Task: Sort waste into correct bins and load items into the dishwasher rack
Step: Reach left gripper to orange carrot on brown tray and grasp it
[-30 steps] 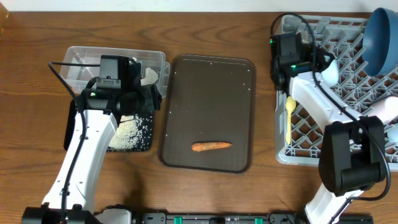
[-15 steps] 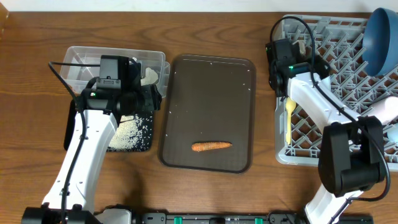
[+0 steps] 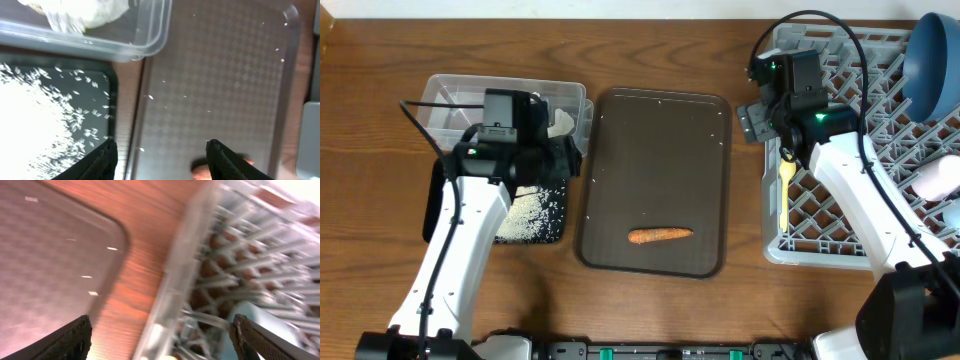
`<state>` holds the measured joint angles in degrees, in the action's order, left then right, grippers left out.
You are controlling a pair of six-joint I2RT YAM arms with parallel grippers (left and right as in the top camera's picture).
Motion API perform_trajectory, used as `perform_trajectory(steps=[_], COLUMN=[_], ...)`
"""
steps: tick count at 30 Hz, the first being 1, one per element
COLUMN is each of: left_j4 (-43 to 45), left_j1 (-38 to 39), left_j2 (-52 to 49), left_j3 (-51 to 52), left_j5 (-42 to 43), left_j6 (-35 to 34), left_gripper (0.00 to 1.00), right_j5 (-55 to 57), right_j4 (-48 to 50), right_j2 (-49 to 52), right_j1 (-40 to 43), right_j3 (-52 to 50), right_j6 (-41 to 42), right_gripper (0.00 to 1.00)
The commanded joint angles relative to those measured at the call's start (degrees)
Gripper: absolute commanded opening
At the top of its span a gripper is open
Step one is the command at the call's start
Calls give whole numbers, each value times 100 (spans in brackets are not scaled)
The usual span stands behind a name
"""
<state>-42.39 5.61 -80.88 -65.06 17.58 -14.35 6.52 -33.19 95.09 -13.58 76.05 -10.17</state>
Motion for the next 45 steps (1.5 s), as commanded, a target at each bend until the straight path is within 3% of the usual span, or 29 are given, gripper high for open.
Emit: perform_trajectory(steps=[1, 4, 5, 6, 10, 14, 18, 26, 35, 42, 45], left_j4=[-46, 33, 85, 138, 173, 151, 129, 136, 452, 431, 431], left_j1=[339, 817, 986, 1128, 1628, 2013, 2396, 2889, 2990, 2981, 2977], left_j2=[-70, -162, -221, -284, -647, -1069, -1410, -2006, -2319, -2319, -2319], left_j3=[131, 310, 367, 415, 522, 522, 522, 522, 522, 522, 522], left_j5=[-33, -52, -61, -61, -76, -7, 48, 57, 120, -203, -531], left_j6=[-1528, -2734, -3075, -3364, -4551, -5718, -6393, -7034, -7171, -7018, -7018], left_gripper=[59, 60, 71, 75, 83, 86, 87, 86, 84, 57, 55], right_j5=[-743, -743, -743, -743, -741, -739, -741, -741, -741, -739, -741], right_j4=[-24, -15, -2, -2, -2, 0, -2, 17, 17, 13, 11], right_j2=[17, 17, 17, 17, 17, 17, 17, 17, 17, 17, 17], right_j1=[11, 11, 11, 11, 11, 11, 11, 11, 11, 11, 11], right_j3=[-4, -4, -4, -4, -4, -4, -4, -4, -4, -4, -4], right_j6=[116, 114, 114, 114, 114, 111, 114, 114, 114, 114, 114], right_gripper=[88, 88, 89, 90, 90, 90, 89, 90, 90, 90, 90])
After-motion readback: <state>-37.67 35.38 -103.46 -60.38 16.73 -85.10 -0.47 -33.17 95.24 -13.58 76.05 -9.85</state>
